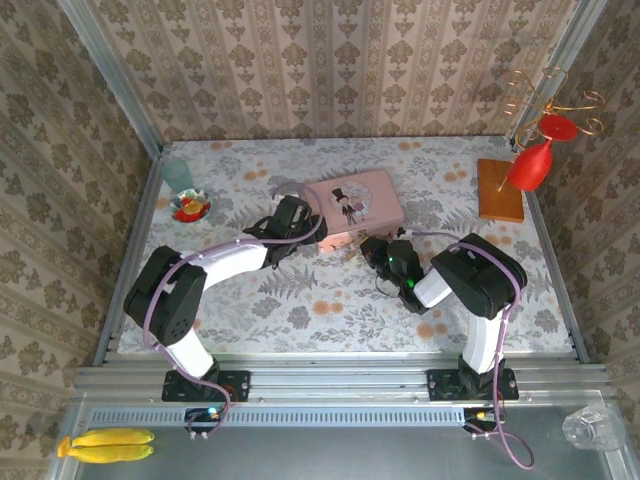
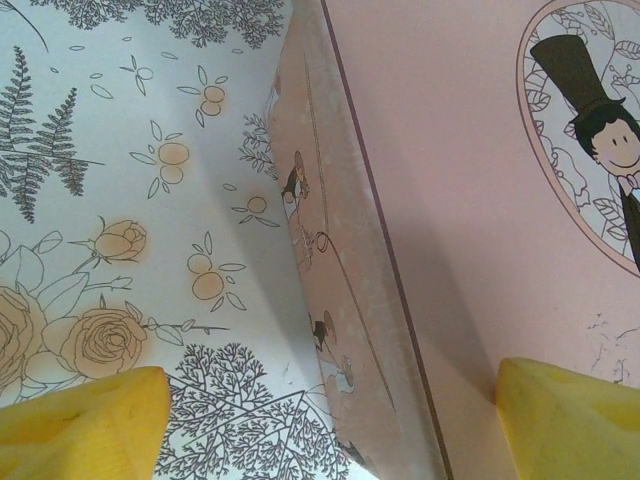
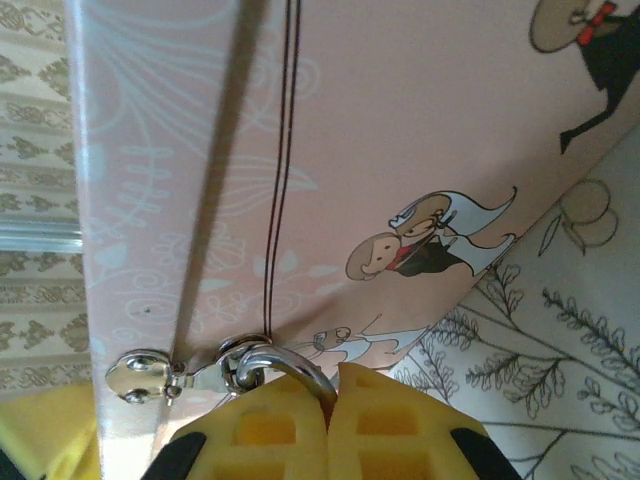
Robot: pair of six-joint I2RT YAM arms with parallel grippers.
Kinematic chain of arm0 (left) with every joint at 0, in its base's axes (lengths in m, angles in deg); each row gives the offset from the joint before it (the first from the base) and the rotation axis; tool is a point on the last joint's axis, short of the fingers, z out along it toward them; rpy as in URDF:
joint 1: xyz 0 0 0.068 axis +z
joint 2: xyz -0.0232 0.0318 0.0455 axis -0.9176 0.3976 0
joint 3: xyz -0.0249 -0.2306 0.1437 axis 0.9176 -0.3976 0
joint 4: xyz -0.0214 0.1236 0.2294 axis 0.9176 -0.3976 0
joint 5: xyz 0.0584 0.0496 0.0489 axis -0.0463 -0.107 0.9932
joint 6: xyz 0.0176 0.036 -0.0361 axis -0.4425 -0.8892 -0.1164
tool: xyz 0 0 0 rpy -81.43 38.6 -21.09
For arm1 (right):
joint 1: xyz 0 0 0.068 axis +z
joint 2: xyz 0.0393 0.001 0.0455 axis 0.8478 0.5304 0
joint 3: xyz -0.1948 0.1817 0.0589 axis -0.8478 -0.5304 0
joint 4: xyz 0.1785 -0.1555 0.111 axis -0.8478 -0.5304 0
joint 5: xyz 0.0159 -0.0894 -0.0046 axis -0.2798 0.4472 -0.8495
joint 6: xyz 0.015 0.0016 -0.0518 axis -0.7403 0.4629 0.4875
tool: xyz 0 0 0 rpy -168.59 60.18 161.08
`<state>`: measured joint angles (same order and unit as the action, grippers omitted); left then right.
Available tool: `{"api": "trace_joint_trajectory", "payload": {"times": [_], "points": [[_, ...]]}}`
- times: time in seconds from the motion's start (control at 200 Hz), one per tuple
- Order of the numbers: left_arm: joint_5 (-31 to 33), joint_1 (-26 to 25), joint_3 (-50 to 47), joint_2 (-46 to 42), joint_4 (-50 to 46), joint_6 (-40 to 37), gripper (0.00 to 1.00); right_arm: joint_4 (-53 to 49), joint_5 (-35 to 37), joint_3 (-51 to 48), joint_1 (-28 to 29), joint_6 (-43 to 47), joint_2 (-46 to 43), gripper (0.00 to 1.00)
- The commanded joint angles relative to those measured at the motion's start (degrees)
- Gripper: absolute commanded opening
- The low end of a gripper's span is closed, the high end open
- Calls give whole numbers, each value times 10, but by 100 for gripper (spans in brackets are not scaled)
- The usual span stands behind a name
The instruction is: Unlock the padlock with the key
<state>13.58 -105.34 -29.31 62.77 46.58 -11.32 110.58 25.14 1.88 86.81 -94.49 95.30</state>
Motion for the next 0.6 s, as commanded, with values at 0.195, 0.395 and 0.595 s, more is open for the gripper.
{"api": "trace_joint_trajectory", "payload": {"times": [0.195, 0.395, 0.595], "points": [[39, -6, -42, -19, 0, 12, 85, -44, 25, -12, -28, -28, -3, 0], [38, -6, -45, -17, 3, 15, 85, -43, 15, -12, -42, -52, 2, 0], [9, -6, -33, -4, 6, 4, 85, -35, -5, -23, -73, -76, 5, 0]]}}
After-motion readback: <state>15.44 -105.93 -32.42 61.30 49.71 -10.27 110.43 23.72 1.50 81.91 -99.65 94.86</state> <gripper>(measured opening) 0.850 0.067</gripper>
